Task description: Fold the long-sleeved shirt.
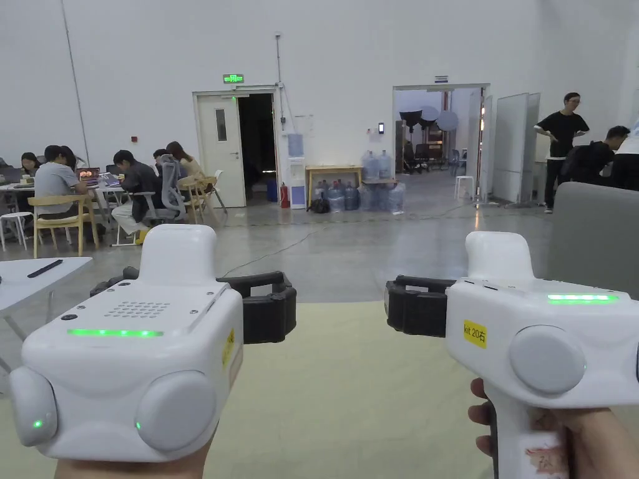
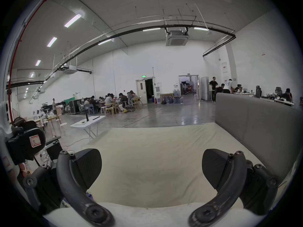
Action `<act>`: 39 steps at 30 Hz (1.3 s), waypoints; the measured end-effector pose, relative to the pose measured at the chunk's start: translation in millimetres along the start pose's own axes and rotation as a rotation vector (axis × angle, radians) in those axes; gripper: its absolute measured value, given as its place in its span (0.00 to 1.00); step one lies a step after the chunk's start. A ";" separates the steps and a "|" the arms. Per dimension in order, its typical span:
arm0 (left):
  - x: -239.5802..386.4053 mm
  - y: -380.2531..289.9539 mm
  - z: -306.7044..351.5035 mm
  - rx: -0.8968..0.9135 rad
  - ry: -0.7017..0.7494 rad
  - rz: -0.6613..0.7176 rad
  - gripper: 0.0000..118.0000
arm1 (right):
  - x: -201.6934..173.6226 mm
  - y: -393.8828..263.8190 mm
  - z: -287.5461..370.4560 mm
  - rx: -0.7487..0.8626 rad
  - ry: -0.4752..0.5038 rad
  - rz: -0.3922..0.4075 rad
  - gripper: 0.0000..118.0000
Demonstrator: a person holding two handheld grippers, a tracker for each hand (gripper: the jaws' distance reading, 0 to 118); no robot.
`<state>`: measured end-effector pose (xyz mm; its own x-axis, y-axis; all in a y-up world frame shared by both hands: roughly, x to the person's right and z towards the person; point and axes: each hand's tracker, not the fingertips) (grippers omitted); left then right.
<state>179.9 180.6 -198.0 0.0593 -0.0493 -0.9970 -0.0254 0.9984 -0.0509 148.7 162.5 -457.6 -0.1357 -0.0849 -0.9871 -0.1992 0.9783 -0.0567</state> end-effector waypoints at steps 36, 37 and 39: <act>-0.2 -2.8 1.7 0.002 -0.019 0.008 1.00 | -6.9 -6.6 -4.4 0.003 -0.020 0.035 1.00; -0.3 -2.5 1.7 0.001 -0.018 0.008 1.00 | -7.5 -6.4 -4.4 0.002 -0.020 0.033 1.00; -1.4 -2.4 1.2 -0.004 -0.016 0.007 1.00 | -7.8 -6.3 -5.0 -0.001 -0.020 0.034 1.00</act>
<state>181.1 178.3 -196.4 0.0749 -0.0421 -0.9963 -0.0298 0.9986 -0.0445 146.2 156.0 -448.8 -0.1228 -0.0480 -0.9913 -0.1956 0.9804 -0.0233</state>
